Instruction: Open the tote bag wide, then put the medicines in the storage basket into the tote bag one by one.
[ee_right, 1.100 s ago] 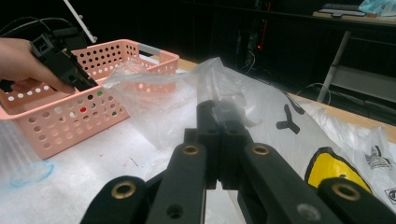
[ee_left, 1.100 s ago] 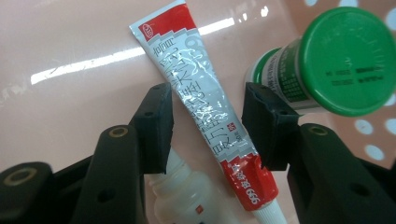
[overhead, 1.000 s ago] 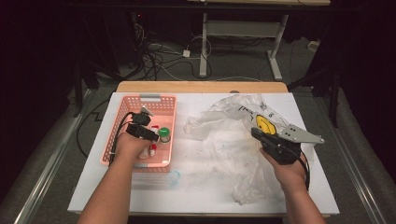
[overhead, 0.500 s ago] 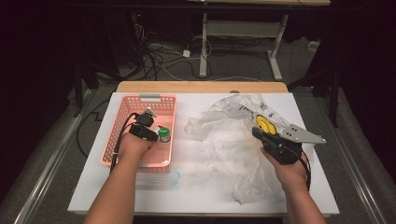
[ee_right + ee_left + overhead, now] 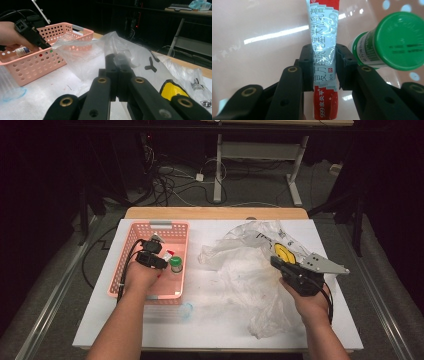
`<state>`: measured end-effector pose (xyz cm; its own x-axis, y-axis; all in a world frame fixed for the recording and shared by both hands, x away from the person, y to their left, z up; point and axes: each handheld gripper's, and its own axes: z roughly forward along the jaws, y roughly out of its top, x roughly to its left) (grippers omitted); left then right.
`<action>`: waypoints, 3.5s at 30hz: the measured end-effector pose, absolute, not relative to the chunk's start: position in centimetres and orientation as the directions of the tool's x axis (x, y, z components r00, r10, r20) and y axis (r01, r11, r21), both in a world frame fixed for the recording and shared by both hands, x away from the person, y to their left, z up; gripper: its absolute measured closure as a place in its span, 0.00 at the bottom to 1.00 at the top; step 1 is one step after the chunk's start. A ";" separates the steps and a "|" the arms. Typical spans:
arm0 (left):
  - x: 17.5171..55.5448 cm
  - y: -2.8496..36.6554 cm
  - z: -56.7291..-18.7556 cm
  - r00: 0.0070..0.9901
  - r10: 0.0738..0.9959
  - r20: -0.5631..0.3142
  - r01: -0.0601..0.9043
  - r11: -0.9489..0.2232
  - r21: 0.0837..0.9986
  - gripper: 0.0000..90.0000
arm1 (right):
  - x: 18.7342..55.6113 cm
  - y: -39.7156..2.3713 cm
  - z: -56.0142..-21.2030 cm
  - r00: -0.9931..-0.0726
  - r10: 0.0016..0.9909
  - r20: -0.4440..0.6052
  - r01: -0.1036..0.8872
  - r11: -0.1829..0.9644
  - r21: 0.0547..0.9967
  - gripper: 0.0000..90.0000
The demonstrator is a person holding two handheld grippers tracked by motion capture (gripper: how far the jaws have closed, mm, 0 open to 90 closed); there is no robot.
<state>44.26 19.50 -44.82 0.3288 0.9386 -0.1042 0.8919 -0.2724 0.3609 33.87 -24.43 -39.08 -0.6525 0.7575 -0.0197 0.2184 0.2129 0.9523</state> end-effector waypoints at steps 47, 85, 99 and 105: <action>35.7 21.6 -40.4 0.486 0.868 -0.098 0.576 -0.234 0.783 0.76 | 33.7 -24.5 -39.0 -0.664 0.748 -0.031 0.203 0.220 0.954 1.00; 32.6 20.3 -40.3 0.574 0.809 -0.128 0.469 -0.196 0.861 0.76 | 33.8 -24.1 -39.1 -0.660 0.751 -0.030 0.211 0.223 0.952 1.00; 31.9 18.4 -39.3 0.617 0.779 -0.112 0.434 -0.218 0.874 0.76 | 33.7 -24.1 -39.2 -0.667 0.744 -0.033 0.211 0.232 0.950 1.00; 31.2 17.3 -38.8 0.653 0.748 -0.119 0.413 -0.220 0.884 0.76 | 33.6 -23.9 -39.0 -0.670 0.742 -0.037 0.203 0.231 0.951 1.00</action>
